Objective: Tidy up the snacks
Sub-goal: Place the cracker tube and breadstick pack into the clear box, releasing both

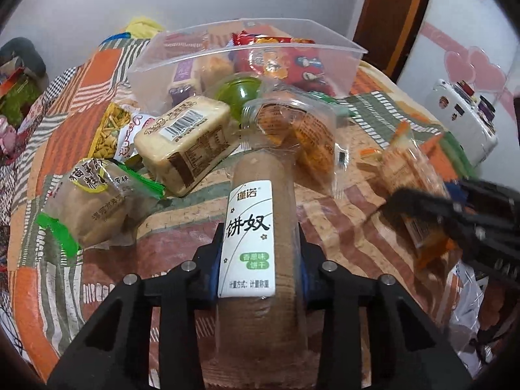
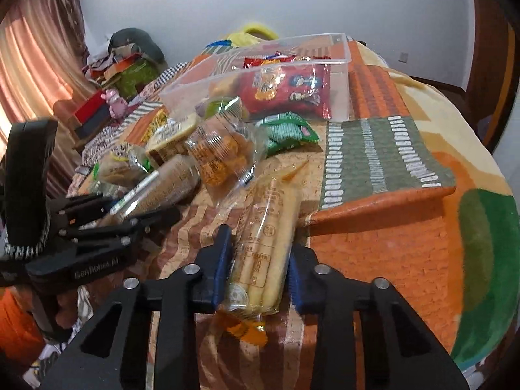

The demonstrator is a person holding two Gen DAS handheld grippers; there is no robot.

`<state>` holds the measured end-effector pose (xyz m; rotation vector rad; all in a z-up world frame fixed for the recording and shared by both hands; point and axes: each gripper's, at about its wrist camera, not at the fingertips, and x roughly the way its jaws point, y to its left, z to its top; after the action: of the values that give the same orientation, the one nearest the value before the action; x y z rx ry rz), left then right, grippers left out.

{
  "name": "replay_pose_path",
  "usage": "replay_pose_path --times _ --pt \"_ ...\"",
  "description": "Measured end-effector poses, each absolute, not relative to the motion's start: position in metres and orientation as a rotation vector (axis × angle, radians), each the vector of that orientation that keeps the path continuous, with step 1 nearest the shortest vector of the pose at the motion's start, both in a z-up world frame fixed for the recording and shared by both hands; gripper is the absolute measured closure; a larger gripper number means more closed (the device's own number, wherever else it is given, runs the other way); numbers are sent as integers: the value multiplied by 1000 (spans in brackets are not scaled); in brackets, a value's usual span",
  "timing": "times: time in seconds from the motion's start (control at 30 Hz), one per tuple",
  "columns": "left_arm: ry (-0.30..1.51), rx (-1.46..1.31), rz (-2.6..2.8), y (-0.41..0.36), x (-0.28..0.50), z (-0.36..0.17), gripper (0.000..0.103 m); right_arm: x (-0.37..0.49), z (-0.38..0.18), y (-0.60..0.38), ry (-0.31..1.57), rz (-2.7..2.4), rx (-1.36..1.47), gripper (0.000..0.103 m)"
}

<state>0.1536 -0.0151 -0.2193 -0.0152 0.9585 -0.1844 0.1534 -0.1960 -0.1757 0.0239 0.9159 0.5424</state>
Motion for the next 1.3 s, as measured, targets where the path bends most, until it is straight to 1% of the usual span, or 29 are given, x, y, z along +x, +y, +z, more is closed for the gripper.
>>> replay_pose_path --times 0.1,0.4,0.6,0.77,1.0,1.3 --pt "958 -39 -189 -12 149 -213 67 155 -168 -197 893 533 26 81" --pt "885 -59 -167 -4 142 -176 67 164 -146 -208 829 514 59 81" --pt "825 -92 -147 5 156 -149 67 180 -126 -207 767 503 67 81" --pt "781 -102 -123 13 181 -131 67 200 -110 -203 708 497 66 81" --pt "758 -110 -84 26 224 -119 67 236 -95 -194 653 484 61 81" --pt "774 -119 -38 44 284 -125 67 278 -103 -181 658 445 29 81"
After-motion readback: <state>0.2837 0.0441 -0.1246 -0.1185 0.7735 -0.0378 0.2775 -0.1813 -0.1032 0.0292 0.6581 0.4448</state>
